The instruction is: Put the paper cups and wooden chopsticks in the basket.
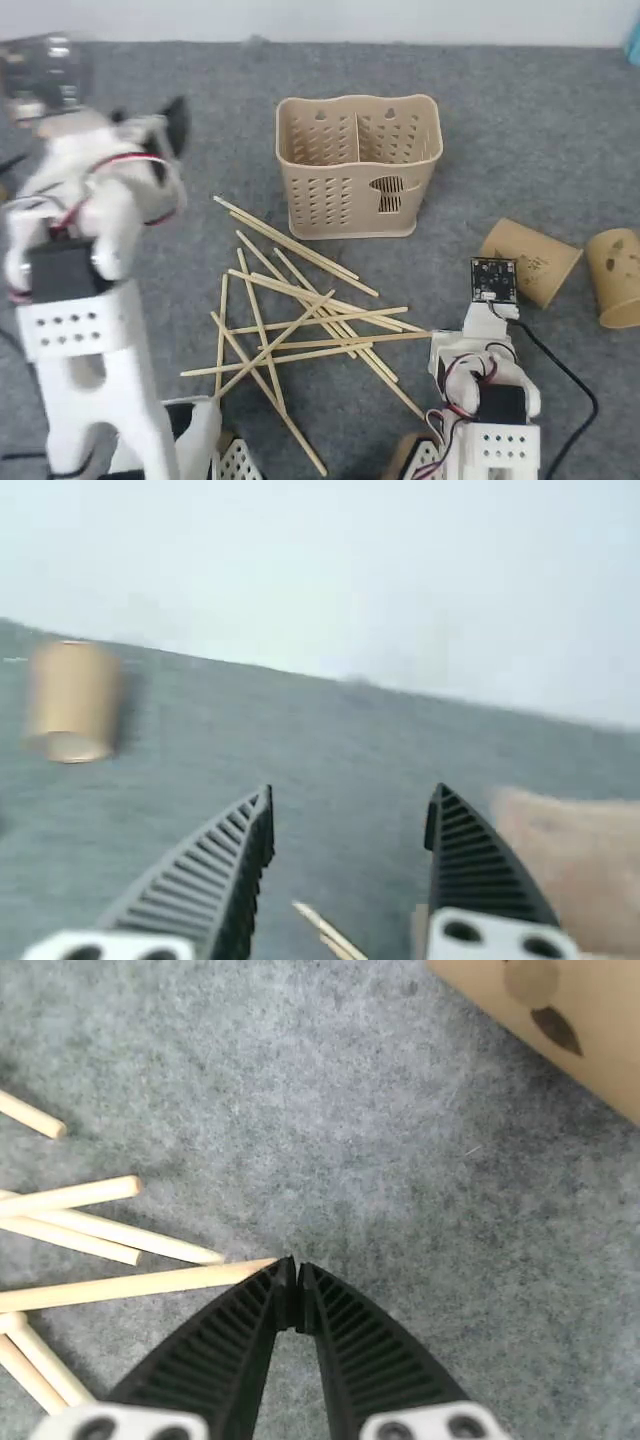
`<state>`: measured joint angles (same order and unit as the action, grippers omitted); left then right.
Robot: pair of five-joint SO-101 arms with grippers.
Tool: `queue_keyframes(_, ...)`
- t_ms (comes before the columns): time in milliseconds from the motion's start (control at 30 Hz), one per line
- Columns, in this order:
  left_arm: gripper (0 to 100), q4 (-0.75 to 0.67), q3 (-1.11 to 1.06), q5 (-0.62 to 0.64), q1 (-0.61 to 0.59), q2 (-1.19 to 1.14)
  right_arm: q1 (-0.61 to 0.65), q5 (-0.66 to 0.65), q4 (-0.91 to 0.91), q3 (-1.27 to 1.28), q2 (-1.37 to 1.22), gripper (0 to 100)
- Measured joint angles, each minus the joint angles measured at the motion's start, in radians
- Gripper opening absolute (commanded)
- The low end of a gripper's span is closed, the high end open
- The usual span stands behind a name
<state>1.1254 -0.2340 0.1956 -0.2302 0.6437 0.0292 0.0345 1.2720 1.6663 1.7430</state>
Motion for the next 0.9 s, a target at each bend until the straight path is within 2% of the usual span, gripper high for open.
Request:
queue_keyframes(100, 24, -0.043, 0.006, -0.037, -0.115, -0.038, 0.0, 0.0, 0.0, 0.0, 0.0, 0.9)
queue_keyframes(233, 24, -0.078, 0.063, -0.066, -0.203, -0.17, 0.0, 0.0, 0.0, 0.0, 0.0, 0.9)
queue_keyframes(533, 24, -0.218, 0.269, -0.068, -0.299, -0.614, 0.0, 0.0, 0.0, 0.0, 0.0, 0.9)
queue_keyframes(700, 24, -0.416, 0.298, -0.075, -0.327, -0.844, 0.0, 0.0, 0.0, 0.0, 0.0, 0.9)
queue_keyframes(900, 24, -0.729, 0.298, -0.147, -0.334, -1.128, 0.0, 0.0, 0.0, 0.0, 0.0, 0.9)
